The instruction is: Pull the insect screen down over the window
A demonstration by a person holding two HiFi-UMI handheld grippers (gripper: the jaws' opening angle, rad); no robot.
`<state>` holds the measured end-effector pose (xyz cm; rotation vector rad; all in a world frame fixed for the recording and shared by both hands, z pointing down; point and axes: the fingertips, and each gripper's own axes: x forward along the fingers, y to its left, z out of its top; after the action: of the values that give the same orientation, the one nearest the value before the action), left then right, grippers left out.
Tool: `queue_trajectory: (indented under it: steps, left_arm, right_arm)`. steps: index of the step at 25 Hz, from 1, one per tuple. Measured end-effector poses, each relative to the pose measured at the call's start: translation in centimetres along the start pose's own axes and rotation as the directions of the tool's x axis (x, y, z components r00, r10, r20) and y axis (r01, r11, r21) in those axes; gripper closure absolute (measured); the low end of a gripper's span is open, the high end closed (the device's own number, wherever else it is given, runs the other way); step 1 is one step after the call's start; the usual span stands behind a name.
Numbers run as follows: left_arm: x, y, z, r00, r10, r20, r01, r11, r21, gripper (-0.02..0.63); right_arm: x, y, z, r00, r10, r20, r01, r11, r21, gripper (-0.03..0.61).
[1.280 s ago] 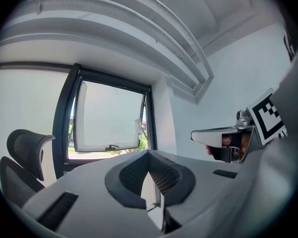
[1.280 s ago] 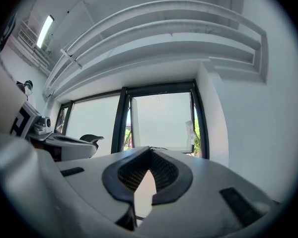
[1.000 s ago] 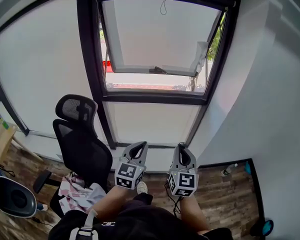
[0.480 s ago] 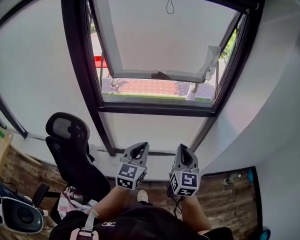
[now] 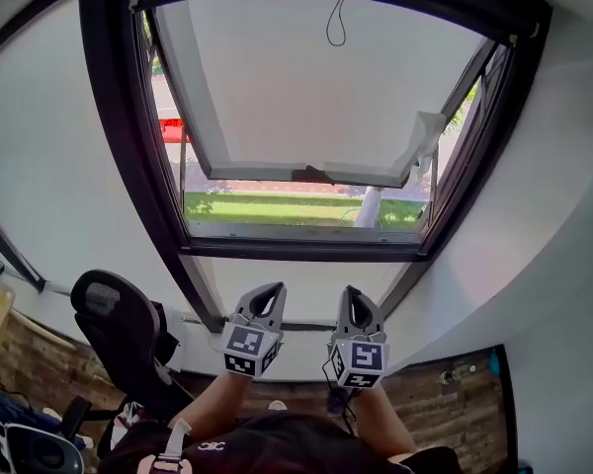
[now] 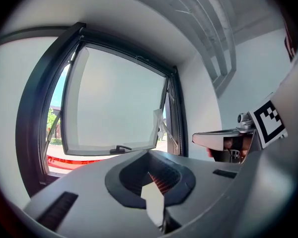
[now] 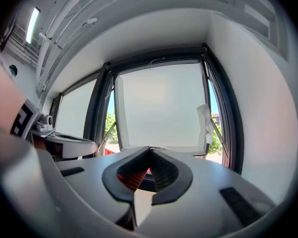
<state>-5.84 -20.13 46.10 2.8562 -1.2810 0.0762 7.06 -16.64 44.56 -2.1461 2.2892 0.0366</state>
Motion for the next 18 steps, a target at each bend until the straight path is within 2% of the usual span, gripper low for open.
queue_trajectory:
  steps: [8, 18]
  left_arm:
    - [4.3, 0.0, 0.3, 1.0, -0.007, -0.019, 0.007, 1.0, 0.013, 0.607]
    - [7.0, 0.5, 2.7, 0.996, 0.085, 0.0, -0.085, 0.994, 0.063, 0.607]
  right_arm:
    - [2.9, -3.2, -0.2, 1.0, 0.01, 0.002, -0.01, 1.0, 0.024, 0.572]
    - [5.5, -6.4, 2.0, 0.994, 0.096, 0.052, -0.097, 0.995, 0.02, 0.574]
